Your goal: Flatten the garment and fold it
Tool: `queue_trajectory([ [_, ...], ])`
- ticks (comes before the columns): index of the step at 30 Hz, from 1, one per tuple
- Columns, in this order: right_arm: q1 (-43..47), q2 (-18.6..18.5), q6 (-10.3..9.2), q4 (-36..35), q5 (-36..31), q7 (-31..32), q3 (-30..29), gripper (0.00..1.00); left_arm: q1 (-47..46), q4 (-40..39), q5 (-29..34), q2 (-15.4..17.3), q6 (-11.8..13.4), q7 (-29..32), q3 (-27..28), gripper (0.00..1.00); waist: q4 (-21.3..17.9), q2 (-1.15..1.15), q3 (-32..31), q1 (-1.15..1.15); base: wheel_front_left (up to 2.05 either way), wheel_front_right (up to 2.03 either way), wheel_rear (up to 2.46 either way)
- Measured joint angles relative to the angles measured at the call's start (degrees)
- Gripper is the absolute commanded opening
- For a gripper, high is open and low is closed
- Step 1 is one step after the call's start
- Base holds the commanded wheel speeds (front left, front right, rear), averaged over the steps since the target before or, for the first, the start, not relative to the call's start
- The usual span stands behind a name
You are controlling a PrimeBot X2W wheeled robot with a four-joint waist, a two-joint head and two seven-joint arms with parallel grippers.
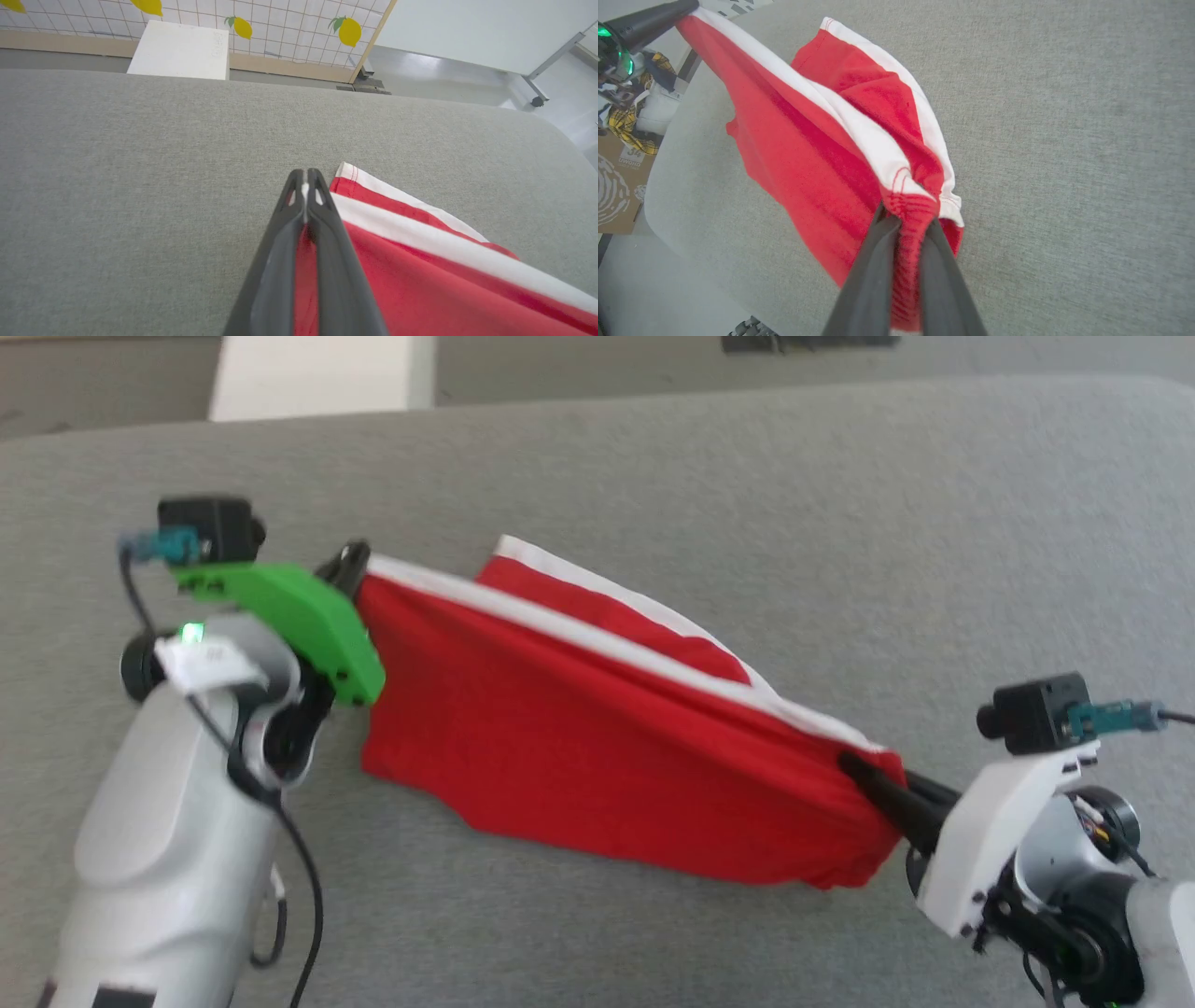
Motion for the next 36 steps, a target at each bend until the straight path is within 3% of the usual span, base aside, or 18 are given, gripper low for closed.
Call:
queue_trajectory([
  [8, -3.5, 2.5, 0.0, 3.1, -1.5, -2.3, 1.0, 0.0, -11.8, 11.1, 2.4, -1.4, -2.5, 0.7, -3.1, 0.0, -5.3, 0.0, 5.6, 0.0, 0.0, 0.0, 0.0],
  [19, -5.4, 3.1, 0.0, 6.1, -1.7, -5.1, 3.7, 0.03, -15.3, 20.5, 3.4, -1.7, -3.3, -0.7, -4.0, 0.0, -11.0, 0.0, 10.5, 0.0, 0.0, 0.0, 0.0],
  [20, -5.6, 3.2, 0.0, 6.1, -1.6, -5.6, 3.8, 0.28, -15.5, 21.0, 3.4, -1.8, -3.4, -1.1, -4.0, 0.1, -11.2, 0.0, 10.8, 0.0, 0.0, 0.0, 0.0],
  [21, -5.7, 3.2, 0.0, 6.0, -1.4, -6.1, 3.8, 1.0, -15.8, 21.4, 3.4, -1.8, -3.5, -1.5, -3.9, 0.67, -11.4, 0.0, 11.0, 0.0, 0.0, 0.0, 0.0],
  [22, -5.7, 3.2, 0.0, 6.0, -1.3, -6.5, 3.7, 1.0, -16.0, 21.7, 3.4, -1.9, -3.5, -2.0, -3.9, 1.0, -11.3, 0.0, 11.1, 0.01, 0.0, 0.0, 0.0],
  [29, -4.8, 4.7, 0.0, 2.6, -3.9, -12.0, -0.8, 1.0, -16.3, 21.4, 5.0, -2.2, -4.6, -10.0, -4.7, 1.0, -10.0, 0.0, 9.6, 0.0, 0.0, 0.0, 0.0],
  [36, 3.8, 7.2, 0.0, -5.0, -18.2, -10.1, -5.1, 1.0, -11.1, 13.4, 11.9, 2.4, -4.9, -23.1, -7.6, 1.0, -7.4, 0.0, 5.4, 0.0, 0.0, 0.0, 0.0],
])
